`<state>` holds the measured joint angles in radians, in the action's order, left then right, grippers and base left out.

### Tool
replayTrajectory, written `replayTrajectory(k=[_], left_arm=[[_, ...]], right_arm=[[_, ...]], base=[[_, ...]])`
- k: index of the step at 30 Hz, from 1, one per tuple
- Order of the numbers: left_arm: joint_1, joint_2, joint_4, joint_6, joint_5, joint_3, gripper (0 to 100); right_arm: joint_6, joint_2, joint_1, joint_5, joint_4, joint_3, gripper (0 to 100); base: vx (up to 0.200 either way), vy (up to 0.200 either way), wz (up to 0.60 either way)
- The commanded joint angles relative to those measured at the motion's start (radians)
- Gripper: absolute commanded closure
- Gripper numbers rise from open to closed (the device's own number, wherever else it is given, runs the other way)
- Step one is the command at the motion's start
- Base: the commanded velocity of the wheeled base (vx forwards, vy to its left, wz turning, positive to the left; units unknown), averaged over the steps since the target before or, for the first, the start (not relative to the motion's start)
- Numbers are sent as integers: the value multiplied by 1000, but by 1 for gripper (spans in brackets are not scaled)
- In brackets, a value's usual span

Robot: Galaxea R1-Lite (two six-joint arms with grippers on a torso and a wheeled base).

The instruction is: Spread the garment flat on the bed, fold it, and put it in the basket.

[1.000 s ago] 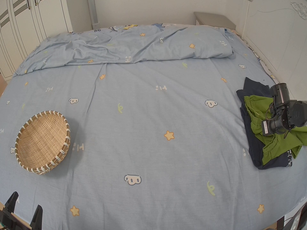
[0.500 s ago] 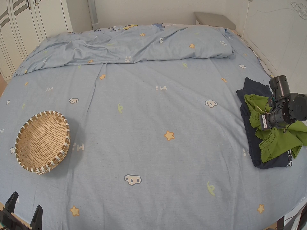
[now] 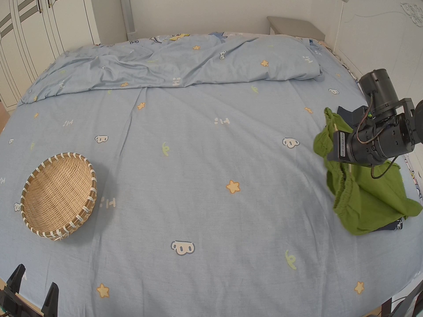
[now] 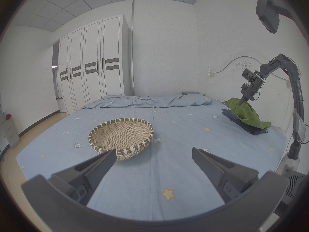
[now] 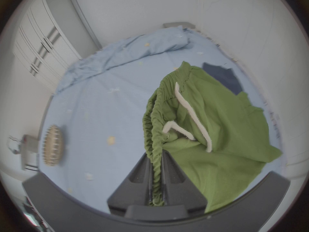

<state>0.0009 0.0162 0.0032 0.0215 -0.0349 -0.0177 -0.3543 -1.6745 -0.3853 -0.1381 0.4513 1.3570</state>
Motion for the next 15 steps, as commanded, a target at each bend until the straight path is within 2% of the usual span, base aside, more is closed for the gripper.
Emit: replayTrajectory(k=[1, 5, 6, 8, 10, 15], left_arm=[[1, -16, 0, 0, 0, 16, 0], [1, -16, 0, 0, 0, 16, 0], [1, -16, 0, 0, 0, 16, 0], [1, -16, 0, 0, 0, 16, 0], [1, -16, 0, 0, 0, 16, 0], [1, -16, -2, 2, -2, 18, 0]], right_arm=[[-103, 25, -155, 98, 23, 71, 100], [-138, 18, -268, 106, 18, 83, 100], [-138, 18, -268, 106, 18, 83, 100], [-140, -4, -371, 109, 7, 103, 100], [-138, -37, -431, 103, -2, 119, 100], [-150, -105, -543, 107, -5, 228, 100]], base=[[0, 0, 0], [0, 0, 0], [0, 0, 0], [0, 0, 0], [0, 0, 0], [0, 0, 0]])
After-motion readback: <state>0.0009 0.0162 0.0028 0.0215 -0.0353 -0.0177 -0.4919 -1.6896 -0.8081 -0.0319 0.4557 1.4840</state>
